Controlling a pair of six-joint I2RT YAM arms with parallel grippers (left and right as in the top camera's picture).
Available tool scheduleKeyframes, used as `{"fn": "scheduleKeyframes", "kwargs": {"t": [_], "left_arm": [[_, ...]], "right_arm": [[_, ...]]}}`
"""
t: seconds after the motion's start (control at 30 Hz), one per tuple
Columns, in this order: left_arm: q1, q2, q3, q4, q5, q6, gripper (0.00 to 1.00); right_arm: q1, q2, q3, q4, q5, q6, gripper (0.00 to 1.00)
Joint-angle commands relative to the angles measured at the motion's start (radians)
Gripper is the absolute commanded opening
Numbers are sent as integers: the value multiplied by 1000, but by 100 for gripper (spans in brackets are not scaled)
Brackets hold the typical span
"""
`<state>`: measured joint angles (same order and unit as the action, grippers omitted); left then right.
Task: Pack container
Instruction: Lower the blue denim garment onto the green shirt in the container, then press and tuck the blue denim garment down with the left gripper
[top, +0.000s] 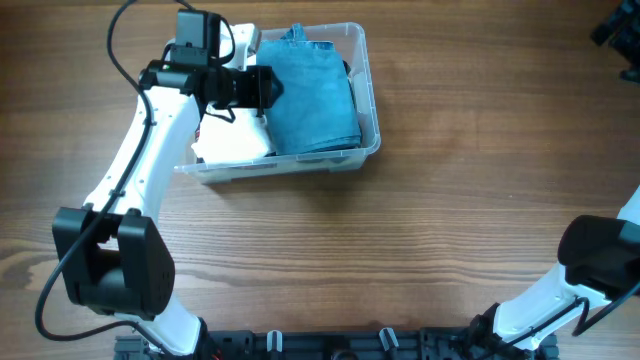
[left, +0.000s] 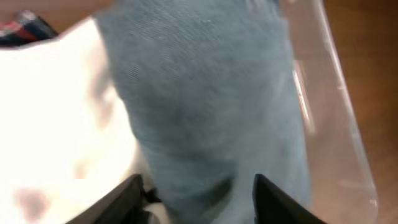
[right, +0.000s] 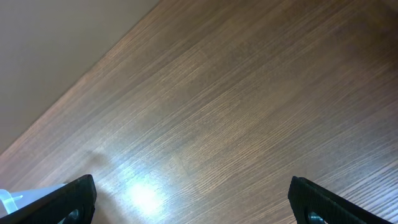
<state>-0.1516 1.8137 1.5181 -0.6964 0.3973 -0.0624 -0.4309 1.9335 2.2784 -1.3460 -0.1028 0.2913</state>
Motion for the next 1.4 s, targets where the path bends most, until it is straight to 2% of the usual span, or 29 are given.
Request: {"fn": "scheduleKeyframes", "kwargs": {"t": [0.0, 0.1, 0.3, 0.57, 0.7, 0.77, 0.8, 0.87, 1.1, 1.23, 1.37], "left_arm": [[-4, 18, 14, 36, -64, -29, 39], [-4, 23, 14, 55, -111, -55, 29], [-4, 23, 14, 35, -256, -62, 24], [-42, 41, 14, 50, -364, -80, 22], [-79, 56, 14, 82, -373, -80, 23], [-98, 66, 14, 106, -373, -80, 29], [-109, 73, 14, 118, -373, -80, 37], [-128, 79, 14, 134, -375, -80, 47], [-146, 91, 14, 178, -396, -80, 55], [-146, 115, 14, 183, -396, -79, 69], [-131, 99, 34, 122, -419, -79, 82]], "right_arm": [[1, 7, 1, 2, 10, 7, 100], [1, 7, 1, 2, 10, 8, 100], [1, 7, 1, 1, 10, 7, 100], [1, 7, 1, 2, 10, 8, 100], [1, 7, 1, 2, 10, 7, 100], [1, 7, 1, 1, 10, 7, 100], [1, 7, 1, 2, 10, 7, 100], [1, 7, 1, 2, 10, 7, 100], [1, 7, 1, 2, 10, 7, 100], [1, 7, 1, 2, 10, 7, 100], [1, 7, 1, 2, 10, 7, 100]]}}
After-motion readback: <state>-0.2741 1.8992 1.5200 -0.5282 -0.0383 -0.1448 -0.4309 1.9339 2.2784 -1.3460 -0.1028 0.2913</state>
